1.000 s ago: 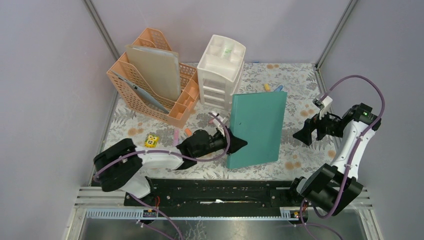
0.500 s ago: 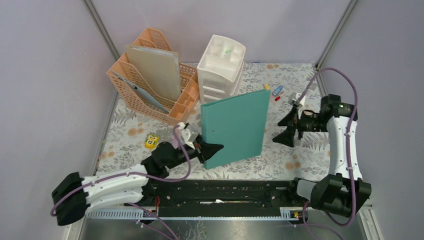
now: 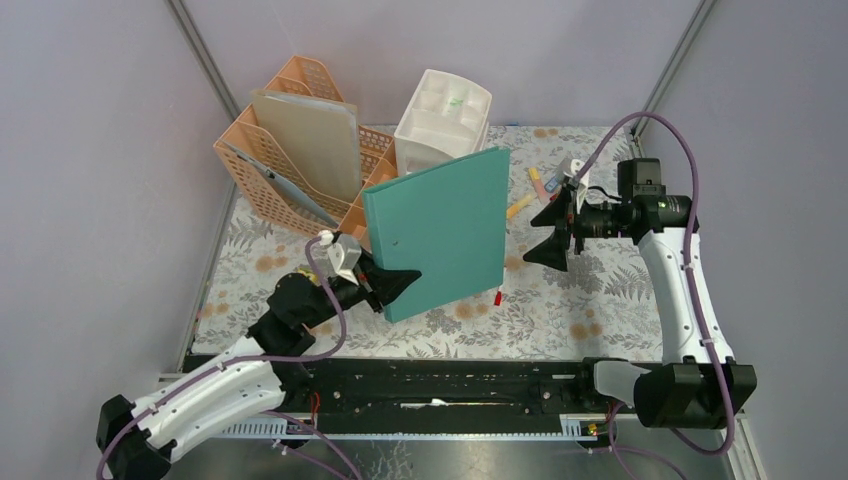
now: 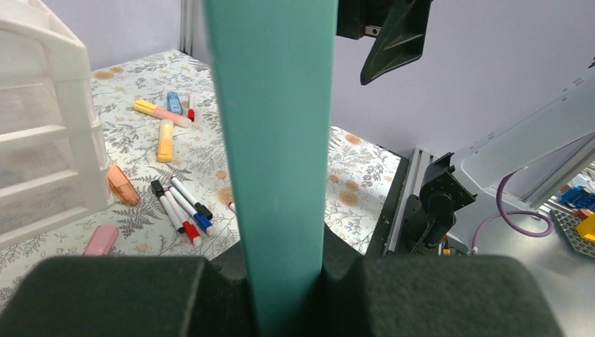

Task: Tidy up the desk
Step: Pick up the folder from the center of the board.

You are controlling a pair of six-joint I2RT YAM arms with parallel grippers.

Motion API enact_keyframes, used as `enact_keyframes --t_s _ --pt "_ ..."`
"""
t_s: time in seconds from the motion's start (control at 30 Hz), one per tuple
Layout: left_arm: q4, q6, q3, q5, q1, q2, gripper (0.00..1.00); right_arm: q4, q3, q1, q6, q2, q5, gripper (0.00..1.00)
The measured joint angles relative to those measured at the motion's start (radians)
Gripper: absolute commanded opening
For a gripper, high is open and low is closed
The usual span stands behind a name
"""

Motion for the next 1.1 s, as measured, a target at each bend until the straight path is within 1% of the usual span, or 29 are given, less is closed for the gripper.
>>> enact_keyframes --t_s 0.13,0.3,0.43,0.63,0.77,0.97,1.1 --pt "0.027 -0.034 0.025 0.114 0.082 0.048 0.0 0.15 0.002 0.067 0.173 -0.006 -0.001 1.0" --pt "0.108 -0.12 0.026 0.261 0.182 0.136 0.0 0.291 0.017 0.144 0.351 0.0 -0.001 1.0" --pt "0.236 -0.214 0.026 0.374 0.262 0.206 0.0 0.403 0.032 0.192 0.489 0.003 -0.005 1.0" --pt "0.472 -0.37 0.026 0.497 0.354 0.307 0.0 0.488 0.046 0.257 0.62 0.027 -0.031 0.97" --pt "0.556 -0.436 0.028 0.557 0.387 0.354 0.0 0.5 0.061 0.289 0.667 0.031 -0.031 0.91" --pt "0.584 -0.482 0.072 0.629 0.408 0.387 0.0 0.513 0.142 0.308 0.723 0.032 -0.031 0.83" --pt "0.584 -0.49 0.119 0.673 0.416 0.398 0.0 0.53 0.19 0.325 0.766 0.043 -0.033 0.73"
